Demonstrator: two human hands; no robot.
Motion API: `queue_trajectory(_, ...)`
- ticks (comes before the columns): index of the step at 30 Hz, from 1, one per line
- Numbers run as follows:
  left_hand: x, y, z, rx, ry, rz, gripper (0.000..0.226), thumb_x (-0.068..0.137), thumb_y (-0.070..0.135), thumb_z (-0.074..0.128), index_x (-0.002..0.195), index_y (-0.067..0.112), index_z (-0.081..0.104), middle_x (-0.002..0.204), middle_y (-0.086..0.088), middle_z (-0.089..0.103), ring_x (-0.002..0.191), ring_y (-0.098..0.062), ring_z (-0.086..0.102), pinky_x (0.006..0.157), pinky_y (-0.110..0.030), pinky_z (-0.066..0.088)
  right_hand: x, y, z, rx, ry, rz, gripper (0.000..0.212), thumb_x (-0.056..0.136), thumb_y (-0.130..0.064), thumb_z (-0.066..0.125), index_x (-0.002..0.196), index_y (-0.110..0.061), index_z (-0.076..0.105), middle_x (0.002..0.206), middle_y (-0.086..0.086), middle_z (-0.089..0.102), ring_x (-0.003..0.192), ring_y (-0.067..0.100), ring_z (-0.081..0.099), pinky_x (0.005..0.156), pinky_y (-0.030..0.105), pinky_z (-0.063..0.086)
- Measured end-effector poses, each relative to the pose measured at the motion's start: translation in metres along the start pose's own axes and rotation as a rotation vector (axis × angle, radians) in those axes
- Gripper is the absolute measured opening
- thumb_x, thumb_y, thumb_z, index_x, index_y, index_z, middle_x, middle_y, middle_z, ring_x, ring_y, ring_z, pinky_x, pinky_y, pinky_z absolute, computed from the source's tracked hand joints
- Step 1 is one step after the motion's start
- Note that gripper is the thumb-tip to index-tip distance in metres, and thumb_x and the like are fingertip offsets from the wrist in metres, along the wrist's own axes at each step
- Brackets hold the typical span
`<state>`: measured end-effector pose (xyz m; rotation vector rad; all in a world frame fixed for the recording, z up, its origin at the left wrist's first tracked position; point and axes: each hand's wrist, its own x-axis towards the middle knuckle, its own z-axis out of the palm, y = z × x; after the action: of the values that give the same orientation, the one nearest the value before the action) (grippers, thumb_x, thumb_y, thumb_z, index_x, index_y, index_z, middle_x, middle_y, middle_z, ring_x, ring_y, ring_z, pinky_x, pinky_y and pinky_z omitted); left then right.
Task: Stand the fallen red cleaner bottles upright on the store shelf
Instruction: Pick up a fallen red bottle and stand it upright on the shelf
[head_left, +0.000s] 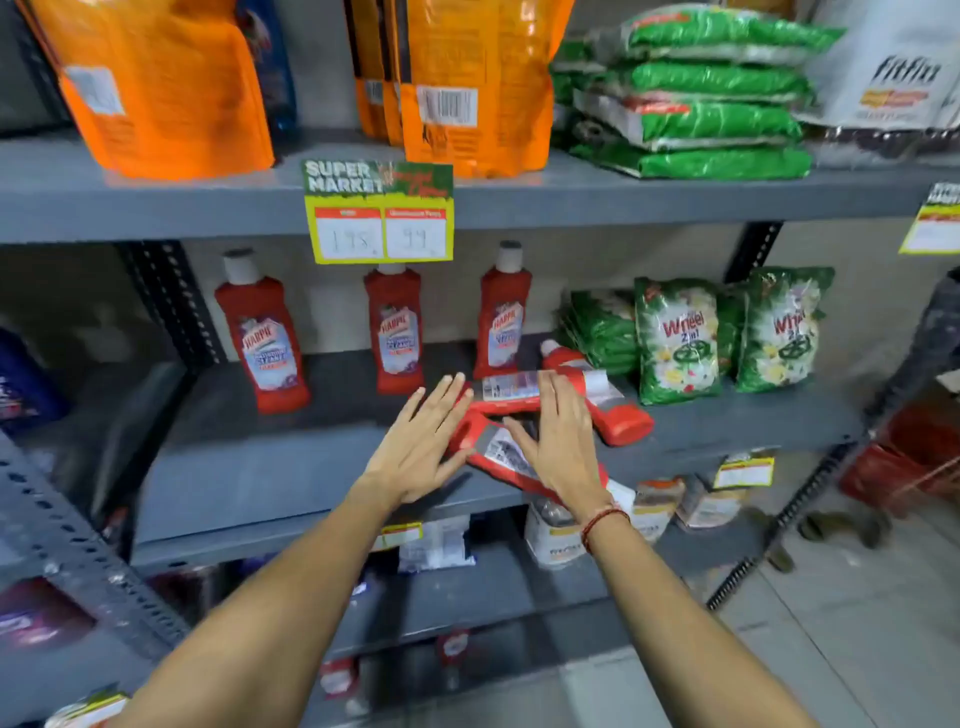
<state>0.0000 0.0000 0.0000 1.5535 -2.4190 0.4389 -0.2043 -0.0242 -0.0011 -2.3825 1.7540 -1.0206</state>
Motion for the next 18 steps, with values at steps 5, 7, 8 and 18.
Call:
queue_trajectory(5, 0.041, 0.011, 0.026, -0.187, -0.383, 0.105, 0.063, 0.094, 0.048, 0.023, 0.147, 0.015, 0.009, 0.158, -0.009, 0.002, 0.146, -0.021, 0.001, 0.119, -0.039, 0.007, -0.014, 0.042, 0.010, -0.080, -0.537, 0.290, 0.102, 0.074, -0.069, 0.055, 0.145, -0.006, 0.017, 0.150, 0.017, 0.031, 0.138, 0.031, 0.029, 0.113, 0.050, 0.023)
queue_trajectory(7, 0.059, 0.015, 0.029, -0.217, -0.496, 0.144, 0.063, 0.096, 0.042, 0.034, 0.146, 0.014, 0.010, 0.157, -0.013, 0.006, 0.145, -0.023, 0.006, 0.118, -0.039, 0.011, -0.014, 0.048, 0.004, -0.125, -0.667, 0.296, 0.109, 0.066, -0.070, 0.063, 0.143, -0.007, 0.020, 0.148, 0.015, 0.034, 0.136, 0.032, 0.031, 0.109, 0.052, 0.025)
queue_trajectory(8, 0.069, 0.016, 0.028, -0.220, -0.569, 0.155, 0.064, 0.095, 0.041, 0.038, 0.146, 0.012, 0.012, 0.157, -0.014, 0.008, 0.145, -0.025, 0.010, 0.117, -0.038, 0.013, -0.013, 0.051, 0.000, -0.149, -0.707, 0.282, 0.106, 0.063, -0.067, 0.069, 0.139, -0.007, 0.026, 0.144, 0.015, 0.039, 0.133, 0.033, 0.035, 0.106, 0.052, 0.030)
queue_trajectory(18, 0.119, 0.021, 0.015, -0.400, -0.816, 0.101, 0.087, 0.070, 0.033, 0.077, 0.140, 0.014, 0.029, 0.139, -0.009, 0.044, 0.123, -0.026, 0.044, 0.106, -0.036, 0.036, 0.004, 0.043, -0.020, -0.421, -0.585, 0.003, 0.085, 0.060, -0.033, 0.079, 0.130, -0.012, 0.035, 0.129, 0.010, 0.045, 0.123, 0.030, 0.039, 0.103, 0.049, 0.034)
